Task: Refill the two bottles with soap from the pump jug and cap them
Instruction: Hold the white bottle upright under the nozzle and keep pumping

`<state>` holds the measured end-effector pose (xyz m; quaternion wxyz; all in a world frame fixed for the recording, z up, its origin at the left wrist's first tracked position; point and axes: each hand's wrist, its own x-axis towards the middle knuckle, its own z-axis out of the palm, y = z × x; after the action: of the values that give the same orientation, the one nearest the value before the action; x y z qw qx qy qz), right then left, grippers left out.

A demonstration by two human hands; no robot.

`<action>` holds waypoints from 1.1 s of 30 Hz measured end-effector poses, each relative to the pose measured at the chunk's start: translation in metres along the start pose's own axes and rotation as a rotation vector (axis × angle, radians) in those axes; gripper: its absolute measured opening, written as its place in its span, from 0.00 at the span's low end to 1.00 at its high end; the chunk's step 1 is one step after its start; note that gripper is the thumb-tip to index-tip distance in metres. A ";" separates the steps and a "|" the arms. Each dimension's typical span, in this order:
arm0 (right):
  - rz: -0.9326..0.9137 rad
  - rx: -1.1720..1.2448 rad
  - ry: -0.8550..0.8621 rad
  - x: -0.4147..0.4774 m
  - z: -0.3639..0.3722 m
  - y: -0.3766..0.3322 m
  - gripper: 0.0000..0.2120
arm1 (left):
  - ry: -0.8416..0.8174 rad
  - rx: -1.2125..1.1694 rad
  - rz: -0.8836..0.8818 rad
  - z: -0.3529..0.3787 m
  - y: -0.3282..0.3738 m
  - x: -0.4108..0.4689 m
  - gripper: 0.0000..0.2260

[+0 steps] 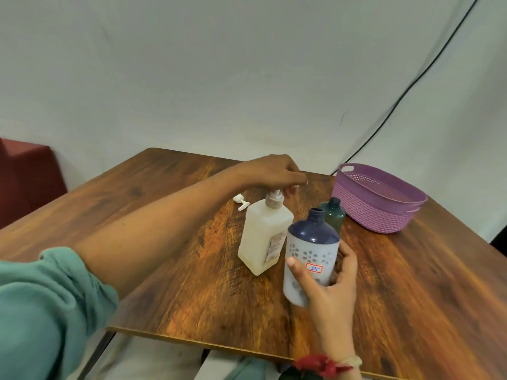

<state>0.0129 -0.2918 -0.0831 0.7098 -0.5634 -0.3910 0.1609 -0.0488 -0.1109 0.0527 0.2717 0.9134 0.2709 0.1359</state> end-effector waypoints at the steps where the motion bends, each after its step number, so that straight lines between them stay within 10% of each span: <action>1: 0.014 -0.004 0.019 -0.002 0.000 0.001 0.34 | -0.015 -0.038 -0.011 0.000 -0.002 0.001 0.15; 16: 0.060 0.040 0.087 -0.017 0.019 0.021 0.35 | -0.404 0.023 -0.283 -0.014 -0.010 0.009 0.31; 33: 0.086 0.033 0.053 -0.012 0.013 0.024 0.35 | -0.429 0.049 -0.284 -0.019 -0.006 0.011 0.31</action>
<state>0.0009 -0.2835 -0.1093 0.7214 -0.5720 -0.3450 0.1828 -0.0499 -0.0922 0.0653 0.3170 0.8805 0.3358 -0.1070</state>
